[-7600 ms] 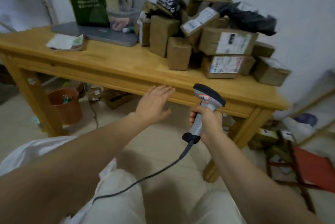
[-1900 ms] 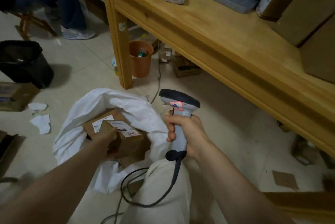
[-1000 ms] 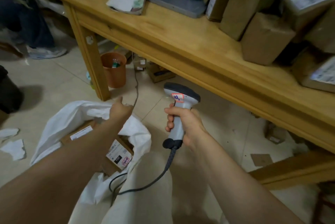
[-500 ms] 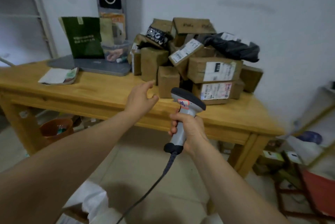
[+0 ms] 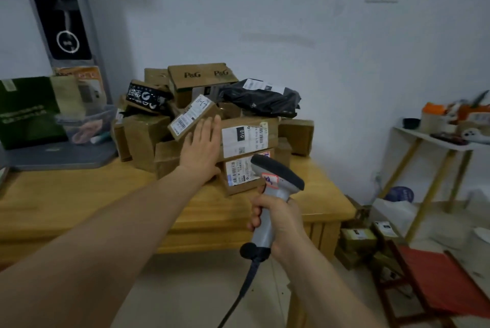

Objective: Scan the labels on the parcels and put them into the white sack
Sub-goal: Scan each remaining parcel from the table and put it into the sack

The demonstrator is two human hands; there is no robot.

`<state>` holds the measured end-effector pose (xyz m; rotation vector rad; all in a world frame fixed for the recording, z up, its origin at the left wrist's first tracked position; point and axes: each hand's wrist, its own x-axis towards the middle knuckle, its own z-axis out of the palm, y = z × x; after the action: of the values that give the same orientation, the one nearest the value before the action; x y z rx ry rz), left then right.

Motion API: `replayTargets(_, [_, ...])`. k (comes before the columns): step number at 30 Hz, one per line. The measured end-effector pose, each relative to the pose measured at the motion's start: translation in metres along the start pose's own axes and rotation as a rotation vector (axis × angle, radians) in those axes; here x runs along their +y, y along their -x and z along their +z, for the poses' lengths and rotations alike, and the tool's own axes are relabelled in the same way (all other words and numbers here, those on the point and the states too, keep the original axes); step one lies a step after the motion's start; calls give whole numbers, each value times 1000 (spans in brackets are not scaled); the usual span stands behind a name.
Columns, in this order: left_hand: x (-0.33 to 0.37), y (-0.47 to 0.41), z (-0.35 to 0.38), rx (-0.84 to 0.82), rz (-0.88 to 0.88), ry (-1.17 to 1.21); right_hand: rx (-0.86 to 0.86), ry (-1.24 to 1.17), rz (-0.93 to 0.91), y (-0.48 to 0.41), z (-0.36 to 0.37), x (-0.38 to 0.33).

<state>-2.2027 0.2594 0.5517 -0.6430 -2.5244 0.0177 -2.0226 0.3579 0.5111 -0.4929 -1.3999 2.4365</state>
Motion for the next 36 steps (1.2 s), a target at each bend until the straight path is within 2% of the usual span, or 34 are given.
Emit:
replayTargets(4, [9, -14, 11, 45, 36, -138, 1, 12, -1, -13, -11, -1])
replayTargets(12, [9, -15, -4, 61, 42, 211, 9, -19, 5, -19, -16, 0])
replayTargets(27, [-15, 42, -35, 146, -44, 349, 95, -92, 37, 15, -9, -3])
replayTargets(36, [-32, 90, -39, 272, -191, 513, -47, -158, -33, 47, 29, -18])
